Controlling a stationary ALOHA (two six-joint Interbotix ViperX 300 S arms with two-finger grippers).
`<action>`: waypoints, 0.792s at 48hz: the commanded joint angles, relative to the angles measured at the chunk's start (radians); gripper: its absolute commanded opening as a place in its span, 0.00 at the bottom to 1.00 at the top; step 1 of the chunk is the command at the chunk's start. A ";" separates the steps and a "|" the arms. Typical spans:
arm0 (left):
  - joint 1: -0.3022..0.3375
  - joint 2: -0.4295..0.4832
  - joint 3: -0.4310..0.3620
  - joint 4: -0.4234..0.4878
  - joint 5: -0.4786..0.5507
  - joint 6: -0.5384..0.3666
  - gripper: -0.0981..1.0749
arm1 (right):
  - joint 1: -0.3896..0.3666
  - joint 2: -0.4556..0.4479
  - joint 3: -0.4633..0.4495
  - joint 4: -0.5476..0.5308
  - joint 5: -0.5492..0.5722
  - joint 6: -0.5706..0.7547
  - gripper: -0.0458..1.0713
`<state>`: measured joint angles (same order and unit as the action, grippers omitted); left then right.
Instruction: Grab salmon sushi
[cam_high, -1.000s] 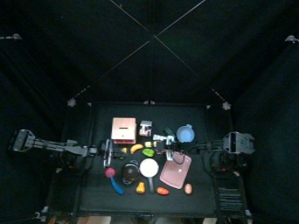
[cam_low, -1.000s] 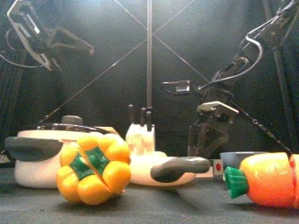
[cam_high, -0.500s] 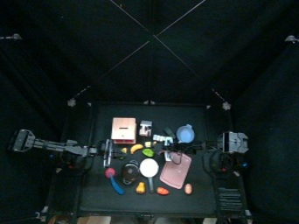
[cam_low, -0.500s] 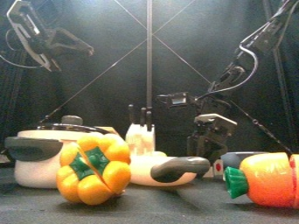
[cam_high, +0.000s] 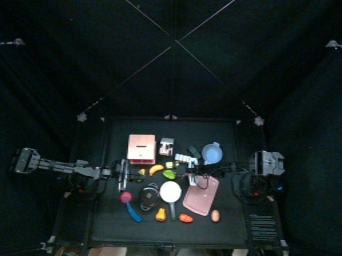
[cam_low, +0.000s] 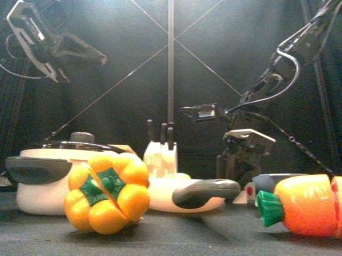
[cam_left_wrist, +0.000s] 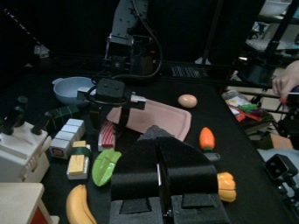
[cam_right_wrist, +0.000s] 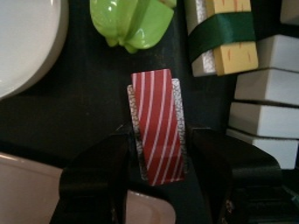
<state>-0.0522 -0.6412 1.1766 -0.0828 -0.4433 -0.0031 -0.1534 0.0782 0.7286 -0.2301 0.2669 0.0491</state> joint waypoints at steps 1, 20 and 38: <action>0.005 0.002 -0.012 -0.006 -0.011 0.000 0.05 | 0.012 -0.069 -0.012 0.003 0.000 0.003 0.69; 0.015 0.002 -0.011 -0.020 -0.011 0.002 0.05 | 0.012 -0.100 0.000 0.015 -0.002 0.003 0.69; 0.015 0.003 -0.005 -0.020 -0.011 0.003 0.05 | 0.012 -0.100 -0.009 0.015 -0.002 0.003 0.69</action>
<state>-0.0383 -0.6397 1.1827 -0.1028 -0.4433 -0.0015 -0.1396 0.0153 0.7378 -0.2163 0.2684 0.0506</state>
